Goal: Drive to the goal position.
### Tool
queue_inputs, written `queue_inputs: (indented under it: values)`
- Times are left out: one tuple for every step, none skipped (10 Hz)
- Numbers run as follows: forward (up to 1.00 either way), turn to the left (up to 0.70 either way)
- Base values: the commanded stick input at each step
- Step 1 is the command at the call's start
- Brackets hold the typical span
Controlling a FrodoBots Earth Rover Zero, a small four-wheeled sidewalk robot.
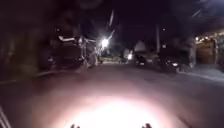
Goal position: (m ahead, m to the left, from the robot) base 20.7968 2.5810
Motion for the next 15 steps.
queue_inputs:
  values:
    - [0.85, 0.0]
    - [0.85, 0.0]
    - [0.85, 0.0]
    - [0.85, 0.0]
    - [0.85, 0.0]
    - [0.85, 0.0]
    - [0.85, 0.0]
    - [0.85, 0.0]
    - [0.85, 0.0]
    - [0.85, 0.0]
    - [0.85, 0.0]
    - [0.85, 0.0]
    - [0.85, 0.0]
    - [0.85, 0.0]
    - [0.85, 0.0]
